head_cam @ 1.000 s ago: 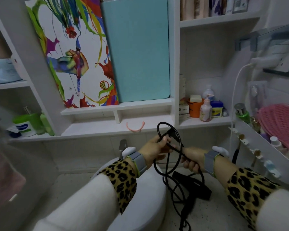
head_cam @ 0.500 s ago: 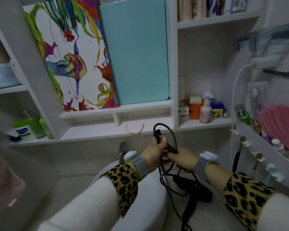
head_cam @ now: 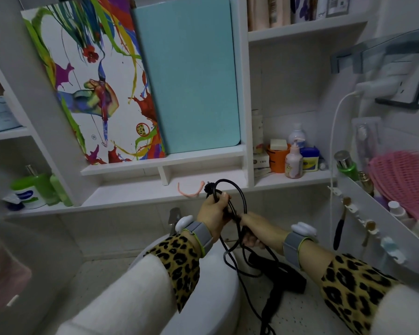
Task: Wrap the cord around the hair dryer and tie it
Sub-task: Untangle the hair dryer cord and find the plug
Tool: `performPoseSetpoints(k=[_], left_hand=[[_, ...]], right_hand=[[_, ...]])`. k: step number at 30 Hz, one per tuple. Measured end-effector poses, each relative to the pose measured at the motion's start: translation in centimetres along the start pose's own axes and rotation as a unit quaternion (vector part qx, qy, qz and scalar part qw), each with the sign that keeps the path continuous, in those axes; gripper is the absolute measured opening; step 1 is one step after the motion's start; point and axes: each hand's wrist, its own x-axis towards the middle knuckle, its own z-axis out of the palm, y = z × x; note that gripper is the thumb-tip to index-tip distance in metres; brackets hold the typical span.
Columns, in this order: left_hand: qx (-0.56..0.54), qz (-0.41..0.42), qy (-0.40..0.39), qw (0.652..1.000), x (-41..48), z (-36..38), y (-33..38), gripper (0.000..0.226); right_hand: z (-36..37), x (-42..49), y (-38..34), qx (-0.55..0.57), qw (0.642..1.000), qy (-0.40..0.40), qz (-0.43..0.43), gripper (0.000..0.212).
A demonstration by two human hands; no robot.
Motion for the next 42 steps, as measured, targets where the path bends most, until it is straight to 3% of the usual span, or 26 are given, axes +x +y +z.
performPoseSetpoints(k=[3,6,9,11,14,18,21,25,28,32,36,38,42], left_hand=[[0.073,0.028,0.035,0.996,0.8,-0.1,0.2,0.022],[0.177,0.058,0.045,0.981,1.4,0.4,0.9,0.032],[0.263,0.096,0.043,0.959,1.9,-0.2,2.7,0.038],[0.285,0.1,0.026,0.953,2.0,-1.2,4.1,0.044],[0.326,0.078,-0.019,0.942,1.9,-2.4,5.7,0.046],[0.484,0.067,-0.07,0.869,1.5,-4.1,8.1,0.046],[0.544,0.009,-0.137,0.828,0.9,-5.8,9.4,0.047],[0.527,-0.067,-0.171,0.83,0.4,-7.3,9.8,0.041],[0.553,-0.091,-0.162,0.812,0.1,-7.9,9.6,0.034],[0.674,-0.005,-0.102,0.731,-0.1,-8.3,9.4,0.03],[0.802,0.095,-0.06,0.586,0.1,-8.7,9.8,0.043],[0.815,0.113,-0.062,0.565,0.1,-9.0,10.2,0.044],[0.803,0.092,-0.128,0.574,-0.7,-9.5,10.8,0.039]], right_hand=[[0.5,-0.3,-0.3,0.032,0.995,0.059,-0.067,0.035],[1.4,-0.5,-0.4,-0.042,0.987,0.112,-0.105,0.023],[0.6,-0.8,-0.2,-0.037,0.992,0.056,-0.104,0.012],[-0.7,-0.9,0.1,-0.033,0.992,0.048,-0.11,0.025],[-2.0,-0.5,0.0,-0.087,0.989,0.042,-0.116,0.032],[-3.9,-0.1,0.9,-0.13,0.987,0.045,-0.083,0.029],[-5.3,-0.3,1.6,-0.109,0.99,0.084,-0.036,0.018],[-5.7,0.0,0.5,-0.076,0.98,0.178,-0.045,0.032],[-5.9,-0.2,-0.6,-0.105,0.966,0.222,-0.084,0.025],[-5.7,-1.1,-1.2,-0.214,0.936,0.241,-0.144,0.015],[-5.6,-2.1,-2.1,-0.339,0.892,0.187,-0.232,0.019],[-5.5,-2.6,-2.5,-0.373,0.873,0.17,-0.264,0.018],[-5.6,-3.0,-3.0,-0.407,0.846,0.158,-0.306,0.016]])
